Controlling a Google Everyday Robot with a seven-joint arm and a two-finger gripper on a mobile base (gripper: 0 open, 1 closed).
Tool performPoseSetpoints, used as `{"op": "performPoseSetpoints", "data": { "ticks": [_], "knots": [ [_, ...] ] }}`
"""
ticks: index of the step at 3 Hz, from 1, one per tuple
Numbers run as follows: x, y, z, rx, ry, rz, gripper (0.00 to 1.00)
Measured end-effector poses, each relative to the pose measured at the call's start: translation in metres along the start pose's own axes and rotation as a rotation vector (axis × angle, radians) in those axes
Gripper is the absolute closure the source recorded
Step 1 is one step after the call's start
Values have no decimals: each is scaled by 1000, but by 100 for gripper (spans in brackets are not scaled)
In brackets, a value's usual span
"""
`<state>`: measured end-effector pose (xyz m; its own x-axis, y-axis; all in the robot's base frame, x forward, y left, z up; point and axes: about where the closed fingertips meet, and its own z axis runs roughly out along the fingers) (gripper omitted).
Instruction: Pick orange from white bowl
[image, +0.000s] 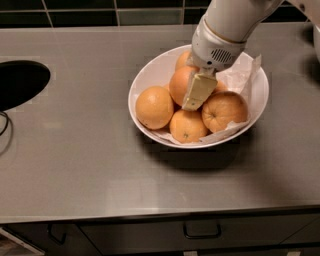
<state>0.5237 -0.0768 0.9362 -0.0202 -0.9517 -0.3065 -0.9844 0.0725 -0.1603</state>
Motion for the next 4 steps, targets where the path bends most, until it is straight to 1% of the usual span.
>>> {"op": "performPoseSetpoints", "data": {
  "ticks": [1, 2, 3, 4],
  "knots": [
    [0, 0, 0, 0, 0, 0, 63],
    [0, 0, 0, 0, 0, 0, 86],
    [0, 0, 0, 0, 0, 0, 100],
    [-8, 7, -35, 79, -30, -23, 100]
  ]
}}
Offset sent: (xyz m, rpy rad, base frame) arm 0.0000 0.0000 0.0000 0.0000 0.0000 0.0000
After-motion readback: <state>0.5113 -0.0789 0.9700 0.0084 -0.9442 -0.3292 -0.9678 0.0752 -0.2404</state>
